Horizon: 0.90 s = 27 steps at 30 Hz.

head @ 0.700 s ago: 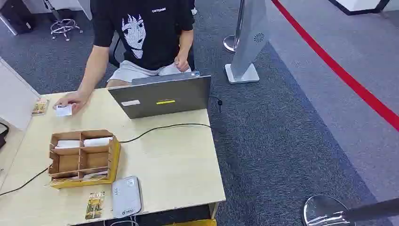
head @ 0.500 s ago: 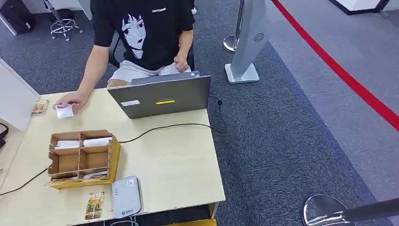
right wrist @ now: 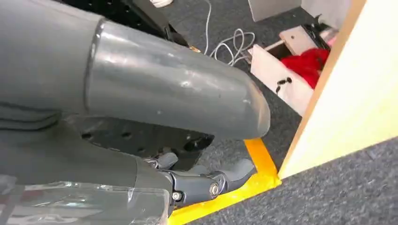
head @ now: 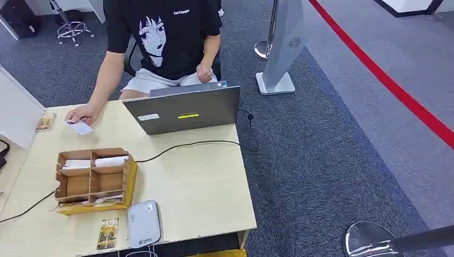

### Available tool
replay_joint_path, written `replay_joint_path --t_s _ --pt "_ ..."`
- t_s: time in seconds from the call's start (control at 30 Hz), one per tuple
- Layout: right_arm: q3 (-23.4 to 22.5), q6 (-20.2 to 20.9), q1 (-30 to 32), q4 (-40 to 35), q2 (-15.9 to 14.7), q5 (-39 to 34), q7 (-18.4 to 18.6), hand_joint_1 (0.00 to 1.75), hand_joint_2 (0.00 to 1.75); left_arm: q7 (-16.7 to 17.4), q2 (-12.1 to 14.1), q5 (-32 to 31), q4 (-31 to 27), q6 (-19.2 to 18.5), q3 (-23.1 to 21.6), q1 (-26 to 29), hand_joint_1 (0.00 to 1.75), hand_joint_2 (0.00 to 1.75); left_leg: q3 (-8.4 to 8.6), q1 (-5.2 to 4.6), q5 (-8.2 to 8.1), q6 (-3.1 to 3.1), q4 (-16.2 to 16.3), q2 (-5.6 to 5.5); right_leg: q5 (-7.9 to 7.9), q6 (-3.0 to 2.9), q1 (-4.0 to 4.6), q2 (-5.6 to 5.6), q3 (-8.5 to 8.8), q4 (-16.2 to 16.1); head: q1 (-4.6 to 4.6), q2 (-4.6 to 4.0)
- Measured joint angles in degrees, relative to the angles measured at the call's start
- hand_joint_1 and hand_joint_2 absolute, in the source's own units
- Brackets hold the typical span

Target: Pass the card to the sensor for recognition and then transmit it.

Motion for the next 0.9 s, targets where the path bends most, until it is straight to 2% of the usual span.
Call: replay_joint_path --t_s 0.1,0.13,0.37,0.67,0.8,0.9 --pt "-2.6 0.2 0.7 -2.6 1.1 2.9 0.5 0.00 0.00 -1.0 -0.6 -0.2 -4.2 -0.1 0.0 1.0 0.00 1.75 0.00 0.00 0.00 0.00 0.0 0.01 0.00 0.00 0.00 0.01 0.00 0.0 -0.04 0.00" --pt "-3.4 0.3 1.0 -3.5 1.5 4.0 0.9 0.00 1.75 -1.3 -0.9 -0.3 -5.6 -0.2 0.0 1.3 0.00 1.75 0.00 0.00 0.00 0.00 0.0 0.01 0.00 0.00 0.00 0.01 0.00 0.0 -0.02 0.00" --pt "-9.4 1.2 2.8 -9.3 4.2 11.4 2.1 0.00 1.75 -5.0 -2.6 -2.1 -15.6 -1.6 0.1 3.3 0.00 1.75 -0.01 0.00 0.00 0.00 0.0 0.01 0.00 0.00 0.00 0.00 0.00 0.0 -0.04 -0.02" --pt "-17.1 1.8 2.1 -10.3 5.9 20.9 0.8 0.00 1.75 -11.5 -3.2 -6.6 -27.6 -7.4 3.2 2.7 0.00 1.75 0.02 0.00 0.01 -0.01 0.0 0.02 0.00 0.00 0.00 0.01 0.01 0.0 -0.04 -0.02" --pt "-20.0 2.1 1.6 -10.3 6.3 24.2 0.1 0.00 1.75 -12.3 -3.5 -9.1 -33.6 -7.3 1.0 3.8 0.00 1.75 0.01 0.00 0.01 -0.01 0.0 0.02 0.00 0.00 0.00 0.02 0.00 0.0 0.00 0.00" --pt "-22.6 2.4 1.0 -10.2 6.6 26.5 -0.4 0.00 1.75 -12.5 -3.1 -10.7 -37.7 -5.7 -1.1 4.4 0.00 1.75 0.02 0.00 0.01 -0.01 0.0 0.02 0.01 0.00 0.00 0.01 -0.01 0.0 -0.02 0.00"
